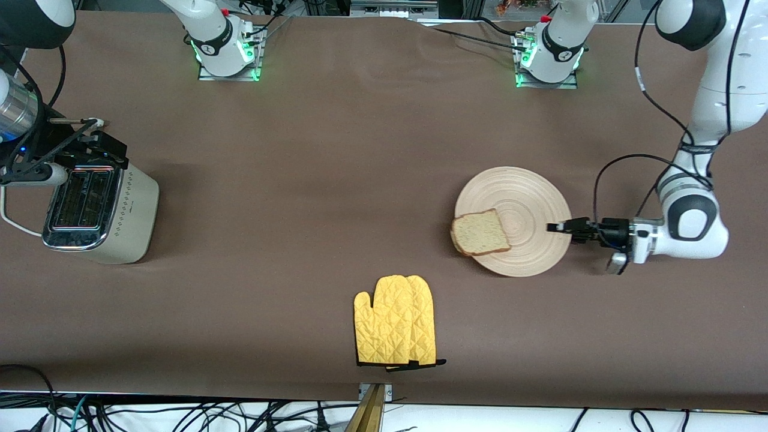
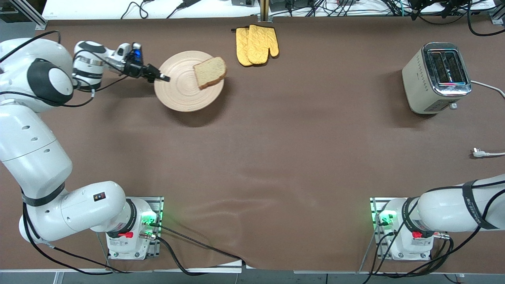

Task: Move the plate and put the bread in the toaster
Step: 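Drag the wooden plate toward the table middle with the left gripper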

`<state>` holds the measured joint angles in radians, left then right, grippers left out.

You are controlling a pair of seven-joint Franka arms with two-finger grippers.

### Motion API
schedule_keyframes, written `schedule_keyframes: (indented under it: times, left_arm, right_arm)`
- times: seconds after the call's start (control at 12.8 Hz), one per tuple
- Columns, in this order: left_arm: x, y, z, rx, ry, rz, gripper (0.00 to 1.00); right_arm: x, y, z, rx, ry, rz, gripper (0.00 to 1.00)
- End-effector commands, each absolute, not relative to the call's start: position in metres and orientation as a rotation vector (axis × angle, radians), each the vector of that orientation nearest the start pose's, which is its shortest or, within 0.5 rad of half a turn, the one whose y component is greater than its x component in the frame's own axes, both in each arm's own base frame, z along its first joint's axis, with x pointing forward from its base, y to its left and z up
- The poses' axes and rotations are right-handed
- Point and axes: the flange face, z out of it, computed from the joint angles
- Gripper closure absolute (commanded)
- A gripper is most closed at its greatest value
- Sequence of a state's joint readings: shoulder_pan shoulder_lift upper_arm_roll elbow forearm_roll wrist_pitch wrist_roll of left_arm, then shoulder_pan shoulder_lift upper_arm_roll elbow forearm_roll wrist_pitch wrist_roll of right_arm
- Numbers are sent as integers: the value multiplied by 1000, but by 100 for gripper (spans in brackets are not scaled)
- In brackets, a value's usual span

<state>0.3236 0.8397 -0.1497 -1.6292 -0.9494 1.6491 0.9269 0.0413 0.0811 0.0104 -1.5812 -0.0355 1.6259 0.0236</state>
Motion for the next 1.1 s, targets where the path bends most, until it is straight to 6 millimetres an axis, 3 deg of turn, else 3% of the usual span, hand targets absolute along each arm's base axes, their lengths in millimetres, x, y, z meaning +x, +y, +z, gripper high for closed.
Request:
schedule_keyframes:
  times: [0.0,0.08,0.16,0.39,0.55,0.71,1.02]
  left_arm:
    - [622,-45,143,1807,-284,-164,100]
    - [604,-160,125,1823,-306,-208,100]
    - [596,-187,119,1815,-264,-199,100]
    - [599,-185,120,1819,-245,-174,100]
    - [594,-204,119,1819,-258,-187,100]
    - [593,-209,120,1819,-264,-191,100]
    - [586,-237,116,1870,-294,-187,100]
  right_arm:
    - [583,22,582,-3165,-54,45,0]
    - [585,21,578,-3170,-45,55,0]
    - [585,23,578,-3169,-35,54,0]
    - [585,21,579,-3164,-22,45,0]
    - [584,18,581,-3169,-18,42,0]
    - [584,16,580,-3166,-10,47,0]
    - [585,12,580,-3166,-22,45,0]
